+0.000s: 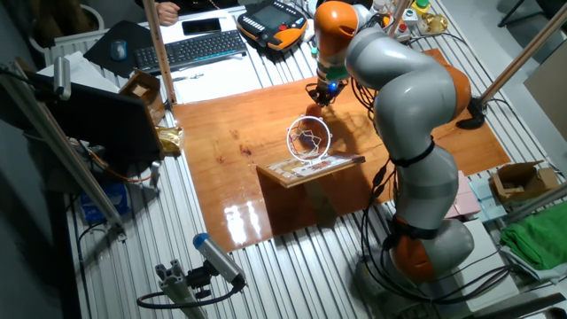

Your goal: Grab a basketball, release it and shoot it into the basket

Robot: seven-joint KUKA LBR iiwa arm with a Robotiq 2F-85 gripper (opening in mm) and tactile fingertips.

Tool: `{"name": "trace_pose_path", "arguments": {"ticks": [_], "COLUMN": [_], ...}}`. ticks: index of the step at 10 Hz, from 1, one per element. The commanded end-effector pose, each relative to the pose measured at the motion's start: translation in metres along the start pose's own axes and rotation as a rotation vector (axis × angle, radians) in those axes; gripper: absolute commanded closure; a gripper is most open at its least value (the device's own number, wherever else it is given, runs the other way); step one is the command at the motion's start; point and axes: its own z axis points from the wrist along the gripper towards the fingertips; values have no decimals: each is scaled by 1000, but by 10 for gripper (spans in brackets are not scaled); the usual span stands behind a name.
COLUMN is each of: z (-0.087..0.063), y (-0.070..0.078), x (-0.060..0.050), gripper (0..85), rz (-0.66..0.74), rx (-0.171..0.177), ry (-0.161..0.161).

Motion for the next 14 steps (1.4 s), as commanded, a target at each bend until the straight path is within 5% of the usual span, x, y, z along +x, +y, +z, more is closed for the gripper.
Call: {"name": "trace_pose_path", "arguments": {"ticks": [1,7,9,10,14], "z": [0,0,7,14,36], "y": [0,0,3,5,8], "x": [0,0,-12,-21,-42], "gripper": [843,843,510,390,107], "rz": [-48,23,33,48,78], "rx": [-51,-44,0,-10,-29], "ry": [-30,-14,-32,-54,-76]}}
